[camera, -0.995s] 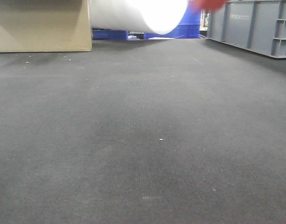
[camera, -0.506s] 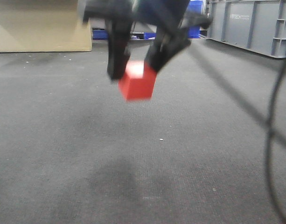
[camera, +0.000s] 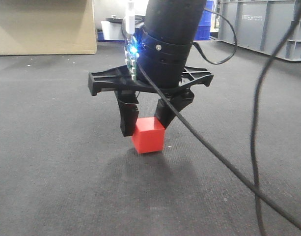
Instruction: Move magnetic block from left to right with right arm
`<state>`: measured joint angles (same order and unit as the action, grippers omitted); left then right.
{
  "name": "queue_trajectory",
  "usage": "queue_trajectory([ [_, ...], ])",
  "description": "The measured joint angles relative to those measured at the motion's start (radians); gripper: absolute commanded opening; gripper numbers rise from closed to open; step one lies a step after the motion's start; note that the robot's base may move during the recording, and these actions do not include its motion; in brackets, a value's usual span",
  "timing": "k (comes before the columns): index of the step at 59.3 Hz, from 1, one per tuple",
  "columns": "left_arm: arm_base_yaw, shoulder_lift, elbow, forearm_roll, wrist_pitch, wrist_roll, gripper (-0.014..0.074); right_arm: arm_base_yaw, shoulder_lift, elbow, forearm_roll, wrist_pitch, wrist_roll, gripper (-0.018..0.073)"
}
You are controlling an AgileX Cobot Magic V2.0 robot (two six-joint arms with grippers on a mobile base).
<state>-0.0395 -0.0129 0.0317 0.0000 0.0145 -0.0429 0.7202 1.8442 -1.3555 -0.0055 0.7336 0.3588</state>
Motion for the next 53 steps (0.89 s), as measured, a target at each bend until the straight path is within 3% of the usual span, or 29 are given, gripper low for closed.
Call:
queue_trajectory([
  [12,0.000,0.000,0.000,0.000,0.000,0.000,-0.0116,-0.002,0.000,0.000,-0.004,0.002,0.002,0.0634],
  [28,0.000,0.000,0.000,0.000,0.000,0.000,-0.0116,-0.002,-0.034,0.000,-0.006,0.010,0.004,0.0599],
  [33,0.000,0.000,0.000,0.000,0.000,0.000,-0.0116,-0.002,-0.082,0.000,-0.006,0.010,0.004,0.0538],
  [44,0.000,0.000,0.000,0.000,0.000,0.000,-0.0116,-0.002,-0.224,0.014,-0.009,0.010,0.004,0.0227],
  [53,0.000,0.000,0.000,0.000,0.000,0.000,-0.0116,-0.002,-0.381,0.090,-0.023,-0.003,0.004,0.0048],
])
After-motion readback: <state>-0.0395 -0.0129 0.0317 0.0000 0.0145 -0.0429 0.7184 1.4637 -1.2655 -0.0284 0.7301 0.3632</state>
